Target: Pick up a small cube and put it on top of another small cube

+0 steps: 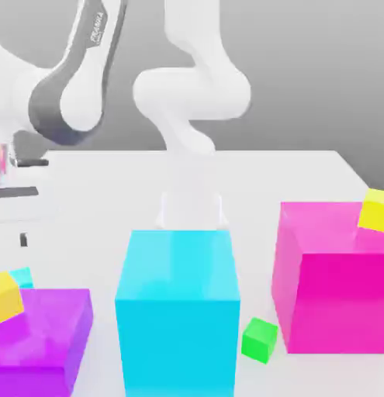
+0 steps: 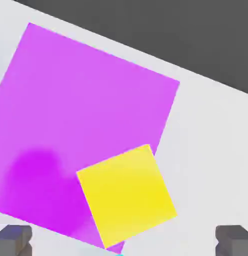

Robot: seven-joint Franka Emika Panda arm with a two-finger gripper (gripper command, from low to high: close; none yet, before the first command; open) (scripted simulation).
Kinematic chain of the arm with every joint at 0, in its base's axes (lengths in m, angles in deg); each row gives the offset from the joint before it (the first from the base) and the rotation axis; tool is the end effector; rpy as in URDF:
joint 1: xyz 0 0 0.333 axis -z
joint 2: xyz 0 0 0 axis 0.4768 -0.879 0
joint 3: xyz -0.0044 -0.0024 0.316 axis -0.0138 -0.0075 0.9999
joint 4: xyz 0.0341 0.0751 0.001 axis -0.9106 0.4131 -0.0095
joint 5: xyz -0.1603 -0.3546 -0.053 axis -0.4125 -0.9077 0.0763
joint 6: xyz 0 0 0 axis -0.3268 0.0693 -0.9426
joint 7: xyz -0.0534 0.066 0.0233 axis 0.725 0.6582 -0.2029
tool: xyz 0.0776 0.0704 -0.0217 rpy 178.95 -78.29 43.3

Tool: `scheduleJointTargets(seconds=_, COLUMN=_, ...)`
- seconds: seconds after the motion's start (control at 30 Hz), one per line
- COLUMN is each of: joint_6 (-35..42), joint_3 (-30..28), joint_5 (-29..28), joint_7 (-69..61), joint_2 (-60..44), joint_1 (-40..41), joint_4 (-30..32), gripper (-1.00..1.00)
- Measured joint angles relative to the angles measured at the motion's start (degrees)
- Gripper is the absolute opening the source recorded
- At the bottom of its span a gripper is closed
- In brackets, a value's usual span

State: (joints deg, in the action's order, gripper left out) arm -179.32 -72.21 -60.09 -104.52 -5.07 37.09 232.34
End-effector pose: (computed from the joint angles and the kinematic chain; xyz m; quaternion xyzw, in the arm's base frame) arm 0.3229 -0.3214 0.2483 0.9802 -0.1931 0.0429 0.0074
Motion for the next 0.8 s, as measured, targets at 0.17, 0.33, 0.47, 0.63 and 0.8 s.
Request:
scheduleJointTargets(seconds=0.17, joint_6=-4.6, joint_3=5.8, joint_5=9.6, joint_7=-14.8, joint_2=-9.9, joint_1=8.3, joint_4=0.7, gripper=0.00)
scheduleJointTargets(seconds=0.33, joint_6=-9.9, joint_3=15.2, joint_5=18.6, joint_7=-22.0, joint_2=-17.6, joint_1=16.0, joint_4=-1.3, gripper=-1.00)
scheduleJointTargets(seconds=0.47, joint_6=-9.7, joint_3=15.1, joint_5=18.6, joint_7=-22.0, joint_2=-17.6, joint_1=16.0, joint_4=-1.3, gripper=-1.00)
scheduleJointTargets(seconds=0.63, joint_6=-6.6, joint_3=10.2, joint_5=12.5, joint_7=-17.4, joint_2=-12.9, joint_1=12.3, joint_4=0.1, gripper=-1.00)
scheduleJointTargets(seconds=0.8, joint_6=-0.7, joint_3=3.2, joint_5=5.5, joint_7=-5.5, joint_2=-6.1, joint_1=9.5, joint_4=-0.3, gripper=-1.00)
